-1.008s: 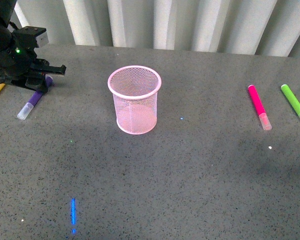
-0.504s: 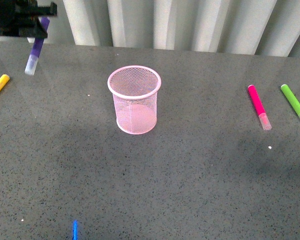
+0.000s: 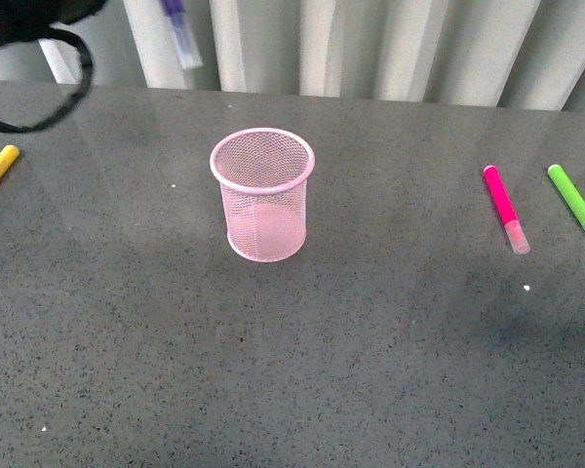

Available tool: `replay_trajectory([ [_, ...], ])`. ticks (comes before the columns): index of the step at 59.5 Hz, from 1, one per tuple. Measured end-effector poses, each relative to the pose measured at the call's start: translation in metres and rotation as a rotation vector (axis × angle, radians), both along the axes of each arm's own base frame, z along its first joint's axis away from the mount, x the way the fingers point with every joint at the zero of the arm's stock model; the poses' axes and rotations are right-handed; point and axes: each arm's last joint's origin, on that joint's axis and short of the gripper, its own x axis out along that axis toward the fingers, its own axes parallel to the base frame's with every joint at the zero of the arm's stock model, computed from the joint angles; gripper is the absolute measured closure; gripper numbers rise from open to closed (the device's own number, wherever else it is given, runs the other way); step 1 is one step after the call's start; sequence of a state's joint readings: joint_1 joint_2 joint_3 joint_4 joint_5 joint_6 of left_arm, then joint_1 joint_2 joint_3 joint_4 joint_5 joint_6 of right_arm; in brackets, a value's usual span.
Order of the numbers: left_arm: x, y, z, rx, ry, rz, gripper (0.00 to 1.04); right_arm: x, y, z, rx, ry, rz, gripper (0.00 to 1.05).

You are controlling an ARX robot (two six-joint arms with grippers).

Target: Insert purple and pink pens into pink cup

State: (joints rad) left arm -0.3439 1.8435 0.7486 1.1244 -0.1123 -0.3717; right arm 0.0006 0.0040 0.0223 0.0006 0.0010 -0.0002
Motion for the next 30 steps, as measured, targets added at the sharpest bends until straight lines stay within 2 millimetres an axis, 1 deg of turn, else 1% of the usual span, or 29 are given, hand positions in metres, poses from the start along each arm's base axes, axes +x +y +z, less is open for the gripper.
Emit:
replay_trajectory([
  [6,-0.005,-0.02,-0.01,0.004,0.012,-0.043,0.93,0.0,0.0,0.0,0.0,0.0,0.0,0.07],
  [11,-0.008,-0.028,-0.017,0.01,0.025,-0.052,0.93,0.0,0.0,0.0,0.0,0.0,0.0,0.07],
  [19,-0.003,-0.031,-0.037,0.031,0.064,-0.042,0.93,0.0,0.0,0.0,0.0,0.0,0.0,0.07],
  [23,0.001,-0.031,-0.042,0.04,0.071,-0.039,0.93,0.0,0.0,0.0,0.0,0.0,0.0,0.07],
  [30,0.009,-0.03,-0.042,0.042,0.064,-0.029,0.93,0.0,0.0,0.0,0.0,0.0,0.0,0.07],
])
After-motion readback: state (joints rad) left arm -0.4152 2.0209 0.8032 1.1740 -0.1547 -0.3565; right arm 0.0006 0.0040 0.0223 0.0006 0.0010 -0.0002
